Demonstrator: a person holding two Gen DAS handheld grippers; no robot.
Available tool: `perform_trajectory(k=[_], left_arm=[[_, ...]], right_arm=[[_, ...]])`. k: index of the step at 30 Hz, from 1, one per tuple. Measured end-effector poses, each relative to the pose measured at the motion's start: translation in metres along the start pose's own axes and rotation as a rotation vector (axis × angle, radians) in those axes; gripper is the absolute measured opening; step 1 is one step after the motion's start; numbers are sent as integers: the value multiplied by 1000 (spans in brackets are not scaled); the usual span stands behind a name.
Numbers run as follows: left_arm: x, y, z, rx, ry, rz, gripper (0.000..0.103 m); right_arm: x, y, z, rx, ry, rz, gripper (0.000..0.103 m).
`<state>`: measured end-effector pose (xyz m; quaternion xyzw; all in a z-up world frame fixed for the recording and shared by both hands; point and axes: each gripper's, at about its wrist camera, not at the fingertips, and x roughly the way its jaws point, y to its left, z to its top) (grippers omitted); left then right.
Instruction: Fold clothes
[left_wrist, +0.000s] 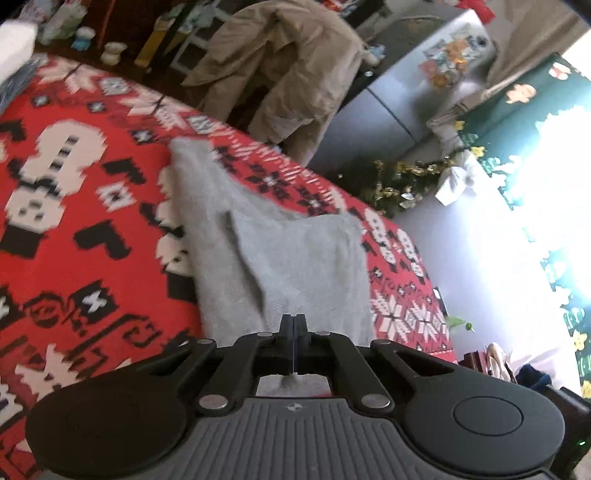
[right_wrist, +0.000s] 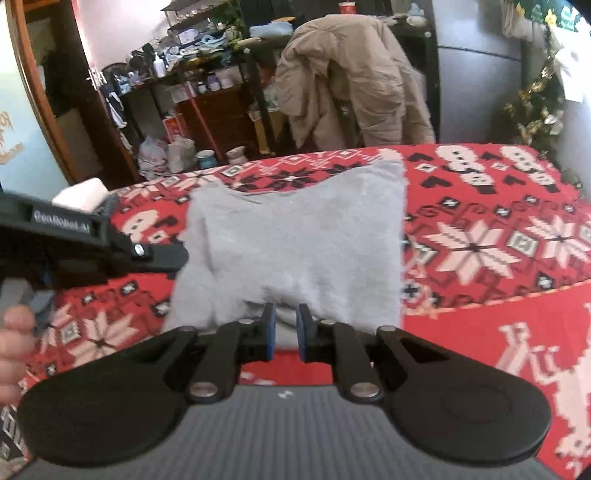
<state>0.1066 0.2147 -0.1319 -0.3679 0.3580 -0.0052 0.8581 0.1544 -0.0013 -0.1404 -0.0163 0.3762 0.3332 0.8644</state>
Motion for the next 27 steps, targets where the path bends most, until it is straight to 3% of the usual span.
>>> perform_trajectory(k=[4,9,14,18,23,27], left_arm=[[16,6,-14,-4,92,52,0],[14,15,-32,-77,169,26,1],[1,3,-34,-31,111,45,0],[-10,-8,-25,4,11,-12,2],[15,-6,-24,46,27,94,2],[13,-9,-27,77,39,131,2]], right_arm=[[7,7,6,4,-9,28,13],[11,11,6,-33,13,40,13],[14,13,0,-71,37,53,13],[16,14,-5,-87,40,70,13],[31,16,-12,-100,65,51,12],[25,23,-22,-157,59,44,12]])
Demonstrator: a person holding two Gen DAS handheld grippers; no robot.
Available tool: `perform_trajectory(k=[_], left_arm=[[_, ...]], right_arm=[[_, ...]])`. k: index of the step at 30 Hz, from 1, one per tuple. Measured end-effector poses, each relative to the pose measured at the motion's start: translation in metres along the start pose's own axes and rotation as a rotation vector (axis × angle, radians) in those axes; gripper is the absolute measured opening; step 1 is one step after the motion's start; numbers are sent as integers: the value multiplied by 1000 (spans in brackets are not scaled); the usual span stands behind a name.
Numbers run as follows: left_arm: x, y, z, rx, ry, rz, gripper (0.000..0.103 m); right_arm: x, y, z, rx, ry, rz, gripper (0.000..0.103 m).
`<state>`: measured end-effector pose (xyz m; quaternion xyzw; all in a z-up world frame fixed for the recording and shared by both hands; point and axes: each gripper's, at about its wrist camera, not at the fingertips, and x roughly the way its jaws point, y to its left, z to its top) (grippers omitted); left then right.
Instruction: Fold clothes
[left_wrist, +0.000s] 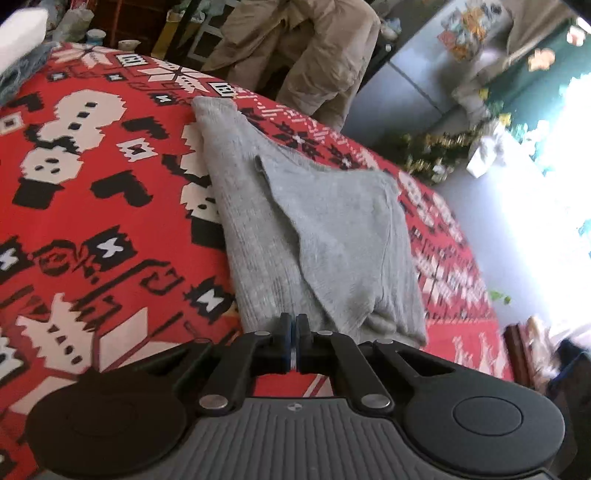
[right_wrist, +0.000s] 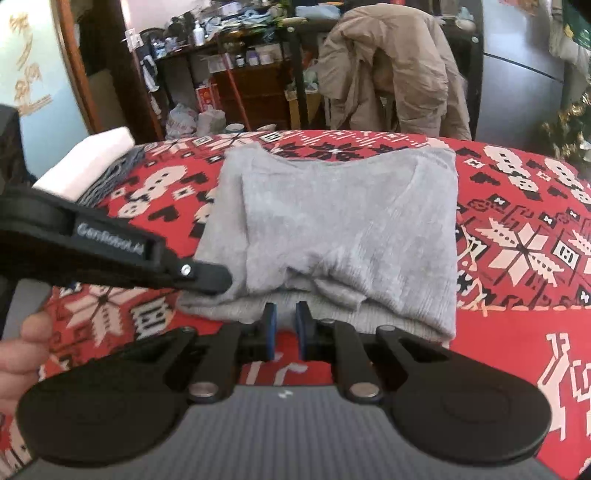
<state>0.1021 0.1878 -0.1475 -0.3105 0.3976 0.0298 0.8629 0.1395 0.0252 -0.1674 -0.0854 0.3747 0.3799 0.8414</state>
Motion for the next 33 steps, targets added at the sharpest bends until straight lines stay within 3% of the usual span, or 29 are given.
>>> perform_trajectory(k=[2,4,6,7,11,13,15,19,22,25,30,33], left_arm=[[-4,-4,-1,32,0,16,6],[-9,-5,-2,37,-13,-3,17],[-13,-7,-1,51,-38,-10,37],[-16,-10,-1,69,-61,4,40],[-21,-15,3,108,-119,63,59],[-20,-15,6,106,-117,78,62],[-19,-15,9,105,-115,94,67],[-12,-18,12,102,-85,204,69],[-5,-23,12,128,-73,297,72],[1,-27,9,165,-68,383,80],[0,-29,10,164,-92,412,80],[0,-37,14,221,-123,451,80]], right_arm=[[-4,1,-3,-2,13,11,12],[-8,1,-3,5,27,20,13],[-15,1,1,9,21,16,17],[-19,0,3,7,10,9,29],[-29,-7,15,27,-32,0,47],[-28,-12,18,51,-36,-19,67],[-28,-14,20,53,-45,-39,79],[-30,-18,24,40,-68,-63,100],[-30,-24,27,47,-56,-83,102],[-26,-23,29,67,-61,-179,102],[-28,-32,39,127,-38,-252,102],[-28,-42,44,158,-11,-284,102]])
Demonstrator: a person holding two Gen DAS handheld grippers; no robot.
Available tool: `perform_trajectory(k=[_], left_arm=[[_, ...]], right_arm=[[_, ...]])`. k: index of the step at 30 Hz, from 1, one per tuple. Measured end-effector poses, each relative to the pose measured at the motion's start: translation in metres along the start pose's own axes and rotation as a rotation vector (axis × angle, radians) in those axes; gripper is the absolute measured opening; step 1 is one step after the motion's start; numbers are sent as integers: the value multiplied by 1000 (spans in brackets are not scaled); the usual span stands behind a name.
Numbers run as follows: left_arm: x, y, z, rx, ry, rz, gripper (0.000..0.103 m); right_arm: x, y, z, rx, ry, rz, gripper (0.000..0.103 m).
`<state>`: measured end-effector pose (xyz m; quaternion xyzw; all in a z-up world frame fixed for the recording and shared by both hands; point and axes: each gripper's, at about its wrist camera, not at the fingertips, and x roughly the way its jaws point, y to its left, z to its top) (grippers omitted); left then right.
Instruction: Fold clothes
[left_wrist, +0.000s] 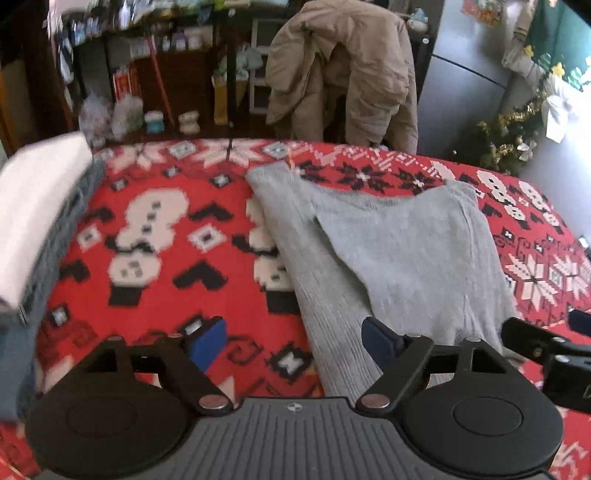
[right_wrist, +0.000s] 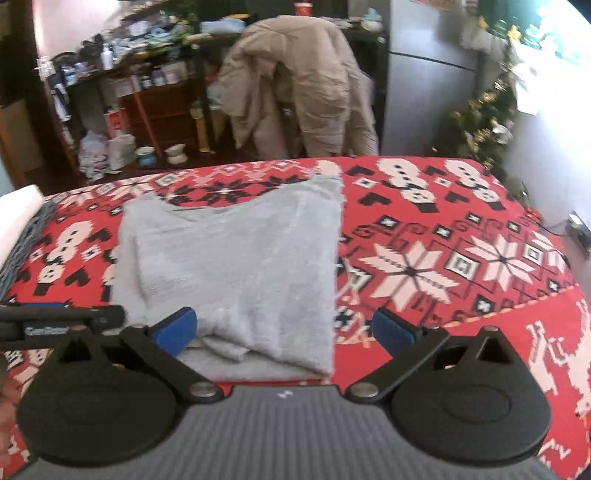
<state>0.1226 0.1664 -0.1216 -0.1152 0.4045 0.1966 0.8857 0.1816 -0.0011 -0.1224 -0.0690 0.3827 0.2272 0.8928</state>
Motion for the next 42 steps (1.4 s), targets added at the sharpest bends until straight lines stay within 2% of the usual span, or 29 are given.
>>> perform_trajectory(k=[4,6,8,10,13,17,19,20,21,23,25,26,27,28,29,30,31,32,34,36,40,42], left_arm=[[-6,-13,10,88,-52,49,80],[-10,-20,14,146,-89,80,80],[-16,-29,14,204,-146,144,80],[-19,-32,16,191,-169,170,83],[-19,-30,21,160,-147,140,86],[-16,-26,33,123,-125,124,86],[-14,-14,41,34,-103,77,86],[-12,-9,46,-10,-91,54,82],[-9,-3,50,-41,-66,30,71],[-2,7,57,-105,-17,-18,60],[5,19,60,-173,13,-83,57],[8,25,61,-212,26,-118,52],[11,31,62,-248,34,-151,42],[14,38,62,-294,44,-199,36],[18,44,63,-330,58,-228,27],[22,50,63,-372,71,-254,16],[26,57,63,-415,87,-279,10],[31,61,64,-439,104,-298,4],[35,66,64,-457,114,-307,4],[39,71,63,-478,130,-328,4],[48,80,62,-524,161,-378,4],[50,82,62,-527,171,-376,4]], right_arm=[[1,-6,9,-36,44,-20,102],[-3,-3,11,-76,3,-68,102],[-7,1,12,-126,-42,-132,102],[-8,4,14,-146,-50,-145,102],[-10,2,16,-117,-34,-98,102],[-16,-5,20,-37,-49,-111,102],[-20,-13,24,52,-58,-80,102],[-21,-16,27,85,-60,-39,102],[-21,-18,30,95,-61,-1,99],[-21,-18,37,83,-70,69,87],[-20,-13,42,77,-95,72,76],[-18,-10,44,71,-103,73,71],[-14,-8,48,64,-100,89,62],[-9,-5,51,56,-95,106,53],[-3,-3,55,54,-91,128,49],[5,0,60,46,-87,147,37],[14,5,65,36,-82,163,26],[25,9,70,23,-71,165,21],[48,17,79,-2,-48,168,6],[77,25,85,-8,3,175,0],[123,42,92,-38,59,177,0],[137,48,95,-52,70,195,0]])
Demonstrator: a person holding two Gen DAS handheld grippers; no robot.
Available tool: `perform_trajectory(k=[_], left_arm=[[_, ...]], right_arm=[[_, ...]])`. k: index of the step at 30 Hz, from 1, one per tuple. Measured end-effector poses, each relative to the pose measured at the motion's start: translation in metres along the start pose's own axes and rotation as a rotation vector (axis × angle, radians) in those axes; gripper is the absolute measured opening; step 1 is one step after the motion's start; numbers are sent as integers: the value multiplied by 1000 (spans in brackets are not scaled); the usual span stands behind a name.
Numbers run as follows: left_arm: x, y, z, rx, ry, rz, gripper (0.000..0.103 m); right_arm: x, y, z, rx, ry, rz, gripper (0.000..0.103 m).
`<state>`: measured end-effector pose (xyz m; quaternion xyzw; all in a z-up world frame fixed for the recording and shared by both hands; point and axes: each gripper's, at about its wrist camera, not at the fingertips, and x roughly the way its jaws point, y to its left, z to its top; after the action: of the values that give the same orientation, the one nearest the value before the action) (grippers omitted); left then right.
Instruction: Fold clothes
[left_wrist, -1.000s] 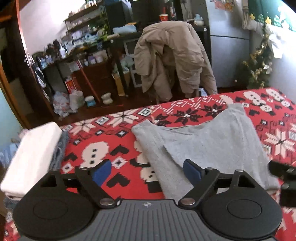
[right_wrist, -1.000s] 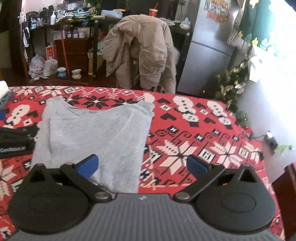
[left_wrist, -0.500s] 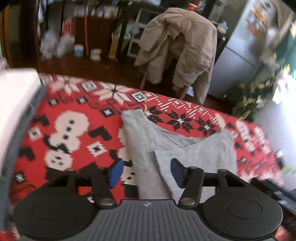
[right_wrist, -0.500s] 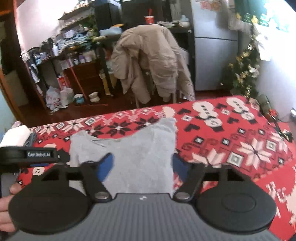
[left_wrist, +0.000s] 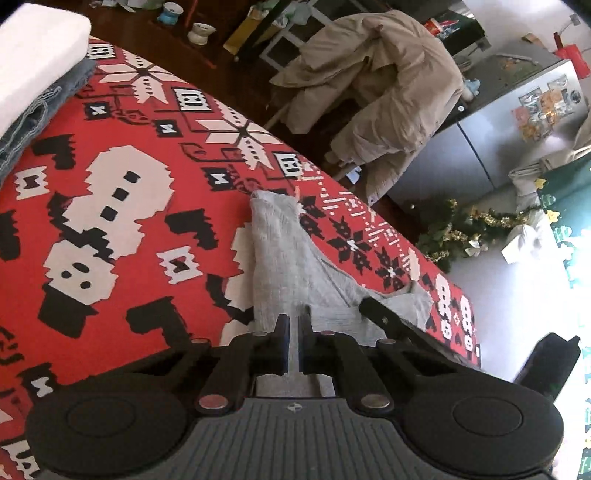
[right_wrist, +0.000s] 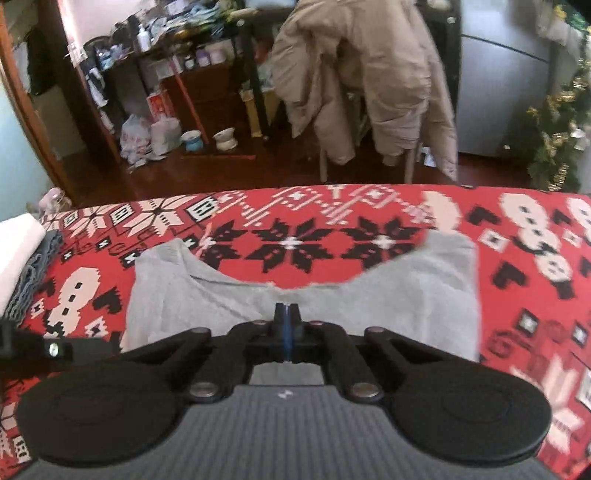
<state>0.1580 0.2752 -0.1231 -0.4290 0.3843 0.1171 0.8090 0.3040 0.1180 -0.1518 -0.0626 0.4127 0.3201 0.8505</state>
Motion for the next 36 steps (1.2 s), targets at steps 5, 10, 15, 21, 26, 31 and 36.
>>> perform_trajectory(k=[5,10,15,21,26,31,36], left_arm=[[-2,3,2,1,6,3,4],[-7,7,5,-18,5,-4,4],[-14,13,9,-54,5,-55,4],[-8,23,13,-115,38,-85,4],[-17,44,22,-198,20,-112,4],[-21,63,28,-270,29,-115,4],[-27,67,33,-265,17,-42,4]], right_arm=[[31,3,10,-38,31,-27,0],[31,-5,24,25,35,-13,0],[-5,-22,31,66,-15,4,1],[4,-29,24,41,72,-16,1],[4,-1,21,-18,74,21,2],[8,45,23,-94,138,147,3],[28,71,28,-138,168,137,3]])
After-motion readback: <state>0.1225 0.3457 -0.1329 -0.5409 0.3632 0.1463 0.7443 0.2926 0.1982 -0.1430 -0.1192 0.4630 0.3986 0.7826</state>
